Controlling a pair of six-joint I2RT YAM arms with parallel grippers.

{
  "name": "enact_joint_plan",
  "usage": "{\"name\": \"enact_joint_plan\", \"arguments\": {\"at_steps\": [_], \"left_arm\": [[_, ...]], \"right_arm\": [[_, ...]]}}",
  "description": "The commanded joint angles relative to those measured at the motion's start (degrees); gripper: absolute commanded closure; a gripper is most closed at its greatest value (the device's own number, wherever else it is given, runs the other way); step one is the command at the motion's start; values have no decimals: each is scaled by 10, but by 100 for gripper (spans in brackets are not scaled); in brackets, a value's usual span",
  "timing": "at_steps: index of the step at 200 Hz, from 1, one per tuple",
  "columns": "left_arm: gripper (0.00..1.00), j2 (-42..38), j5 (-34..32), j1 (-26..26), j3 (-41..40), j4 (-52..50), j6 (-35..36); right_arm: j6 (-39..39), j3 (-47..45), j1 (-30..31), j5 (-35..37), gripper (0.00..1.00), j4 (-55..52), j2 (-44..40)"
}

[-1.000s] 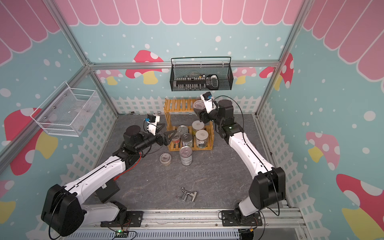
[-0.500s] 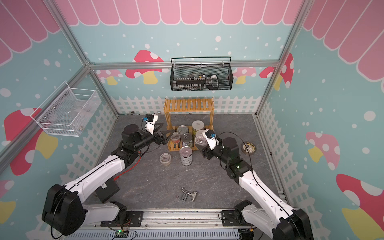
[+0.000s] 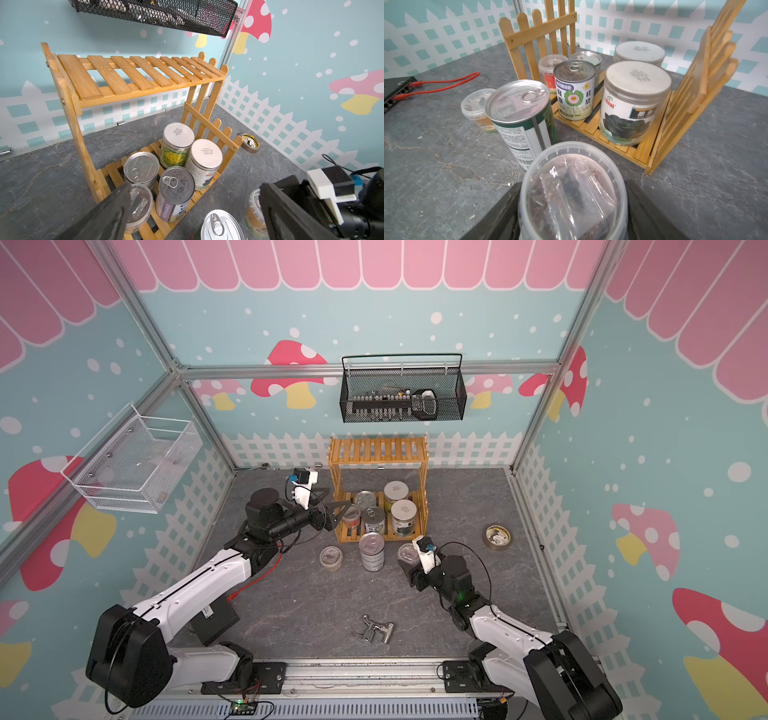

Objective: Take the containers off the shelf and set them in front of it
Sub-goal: Place the container at the center of the board.

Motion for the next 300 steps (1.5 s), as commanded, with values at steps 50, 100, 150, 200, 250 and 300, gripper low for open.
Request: {"name": "enact_joint_plan", "arguments": {"at_steps": [50, 100, 150, 200, 250, 300], "left_arm": [[1, 6, 11, 3, 19, -22, 4], [1, 9, 11, 3, 20, -29, 8], [1, 11, 10, 4, 20, -33, 12], [1, 16, 14, 4, 23, -35, 12], [1, 15, 13, 4, 24, -39, 14], [1, 12, 10, 5, 25, -44, 17]], "right_arm": [[43, -26, 8, 61, 26, 186, 113], [57, -26, 8, 67, 26, 260, 190], [52, -17, 8, 87, 24, 290, 244], [44, -15, 9, 91, 20, 320, 288], [43, -18, 9, 89, 10, 322, 289], [38, -15, 9, 93, 2, 252, 208]]}}
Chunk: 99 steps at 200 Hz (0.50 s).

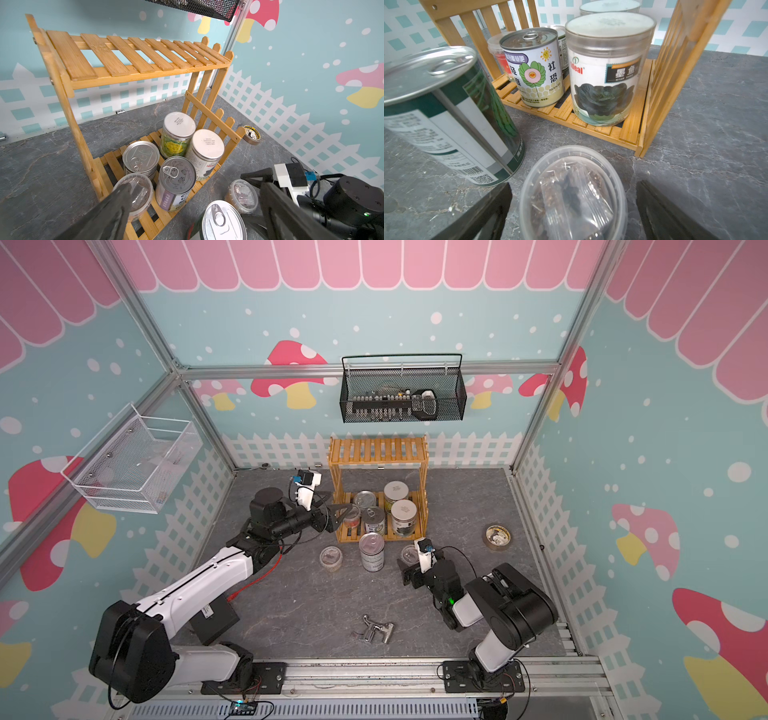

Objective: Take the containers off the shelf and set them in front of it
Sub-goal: Place the container at the center of the board.

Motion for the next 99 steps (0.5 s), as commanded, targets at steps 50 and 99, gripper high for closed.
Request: {"name": "enact_joint_plan", "arguments": {"at_steps": [50, 99], "left_arm": [[1, -14, 0, 5, 12, -15, 14], [1, -31, -6, 7, 1, -15, 11]], "right_arm": [[-20, 49, 3, 22, 1, -230, -217], [81, 187, 6, 20, 1, -416, -225]]}}
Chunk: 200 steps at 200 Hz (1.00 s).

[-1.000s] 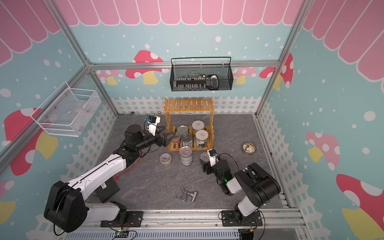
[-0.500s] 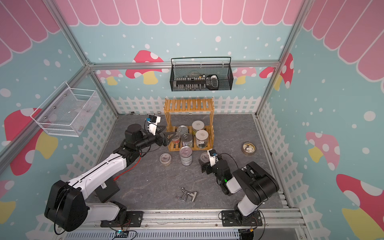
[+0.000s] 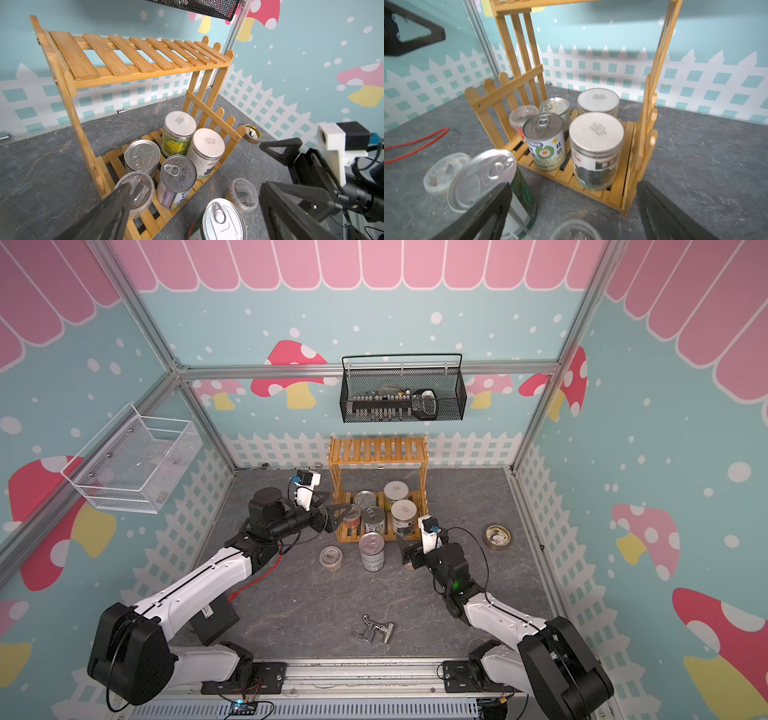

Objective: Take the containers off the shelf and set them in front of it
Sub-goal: 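Place the container at the center of the board, then pick up a container from the shelf.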

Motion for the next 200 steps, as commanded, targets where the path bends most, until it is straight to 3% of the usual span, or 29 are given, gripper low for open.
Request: {"name": "enact_joint_plan", "arguments": {"at_steps": [1, 40, 92, 200], "left_arm": [[1, -21, -5, 6, 1, -4, 8], [1, -25, -2, 8, -2, -4, 5], [1, -23, 1, 9, 1, -4, 4], [1, -22, 6, 13, 0, -4, 6]], "right_arm": [[66, 65, 5, 6, 1, -134, 12], [140, 168, 42, 69, 2, -251, 70], [237, 291, 81, 206, 1, -379, 167], [319, 474, 90, 299, 1, -516, 338]]}}
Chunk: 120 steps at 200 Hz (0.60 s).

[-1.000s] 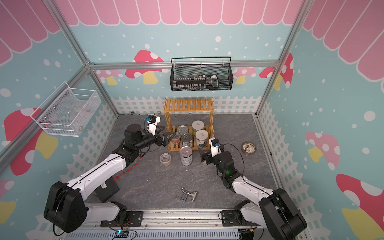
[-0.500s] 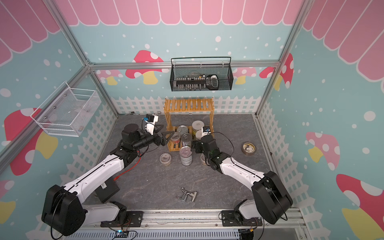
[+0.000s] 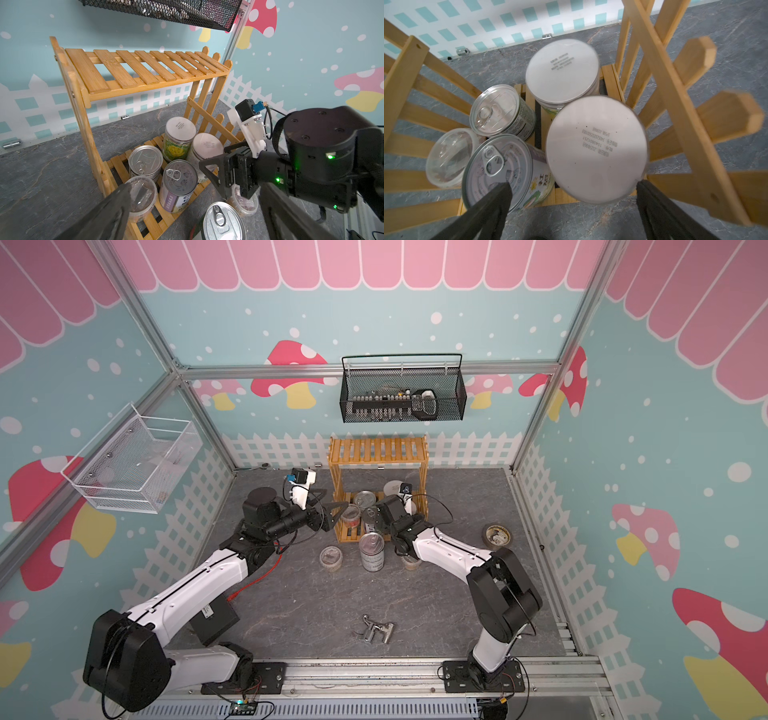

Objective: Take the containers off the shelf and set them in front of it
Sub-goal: 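Pick up a container from the shelf.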

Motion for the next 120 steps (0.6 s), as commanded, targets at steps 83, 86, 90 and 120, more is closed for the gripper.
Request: {"name": "enact_joint_plan", "arguments": {"at_steps": [83, 86, 90, 120], "left_arm": [[1, -8, 11, 6, -4, -2, 6], [1, -8, 11, 6, -4, -1, 6], [1, -7, 11, 6, -4, -1, 6], [1, -6, 13, 6, -4, 0, 6]], "right_arm": [[89, 96, -1, 89, 1, -138, 81], [89, 96, -1, 88, 1, -138, 82], [89, 97, 0, 89, 1, -138, 82], [83, 120, -9, 89, 1, -138, 101]]}}
